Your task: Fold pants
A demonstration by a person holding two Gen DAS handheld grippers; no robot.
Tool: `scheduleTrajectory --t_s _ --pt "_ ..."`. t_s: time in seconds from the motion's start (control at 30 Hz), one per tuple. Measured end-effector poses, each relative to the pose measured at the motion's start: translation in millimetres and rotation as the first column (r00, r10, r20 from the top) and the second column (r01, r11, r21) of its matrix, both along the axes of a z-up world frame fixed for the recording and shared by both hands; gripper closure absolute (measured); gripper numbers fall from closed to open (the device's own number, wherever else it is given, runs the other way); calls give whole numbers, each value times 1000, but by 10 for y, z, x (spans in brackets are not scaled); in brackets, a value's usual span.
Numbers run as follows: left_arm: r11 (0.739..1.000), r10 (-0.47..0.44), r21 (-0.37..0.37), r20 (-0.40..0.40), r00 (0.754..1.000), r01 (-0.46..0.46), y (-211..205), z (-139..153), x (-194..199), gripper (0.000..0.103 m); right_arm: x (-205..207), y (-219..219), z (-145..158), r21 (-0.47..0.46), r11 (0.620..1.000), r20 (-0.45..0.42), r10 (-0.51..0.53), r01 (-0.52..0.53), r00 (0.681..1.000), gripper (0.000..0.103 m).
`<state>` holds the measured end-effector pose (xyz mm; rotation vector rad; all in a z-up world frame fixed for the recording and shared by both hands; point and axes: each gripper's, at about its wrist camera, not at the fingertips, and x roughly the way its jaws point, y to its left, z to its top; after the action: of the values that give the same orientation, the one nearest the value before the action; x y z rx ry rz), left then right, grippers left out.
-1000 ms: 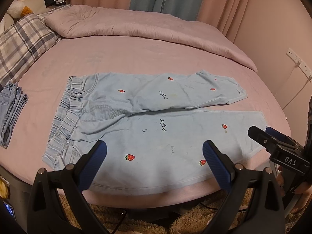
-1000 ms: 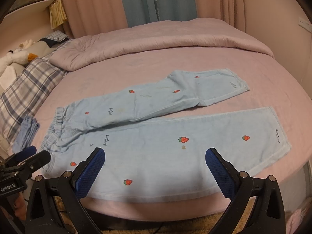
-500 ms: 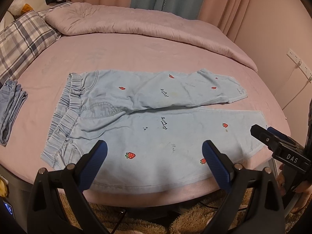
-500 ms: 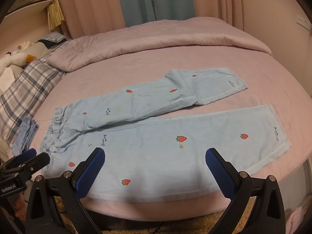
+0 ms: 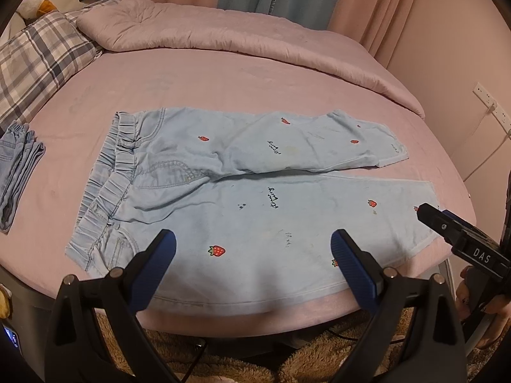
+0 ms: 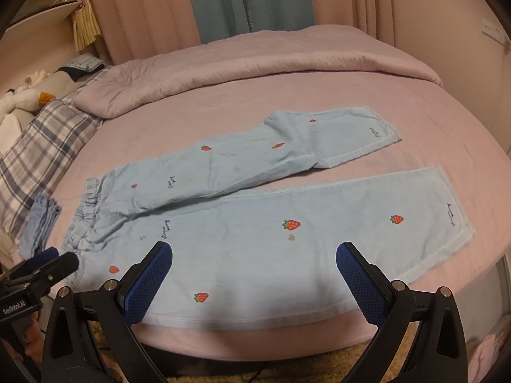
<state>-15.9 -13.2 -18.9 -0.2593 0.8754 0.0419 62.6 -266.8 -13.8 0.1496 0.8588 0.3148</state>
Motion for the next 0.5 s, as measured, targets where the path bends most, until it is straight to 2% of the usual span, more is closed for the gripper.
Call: scheduleTrajectory --t_s 0.5 --pt "999 31 -13 -12 999 -31 134 -45 7 7 44 -126 -34 19 999 -22 -42 42 999 3"
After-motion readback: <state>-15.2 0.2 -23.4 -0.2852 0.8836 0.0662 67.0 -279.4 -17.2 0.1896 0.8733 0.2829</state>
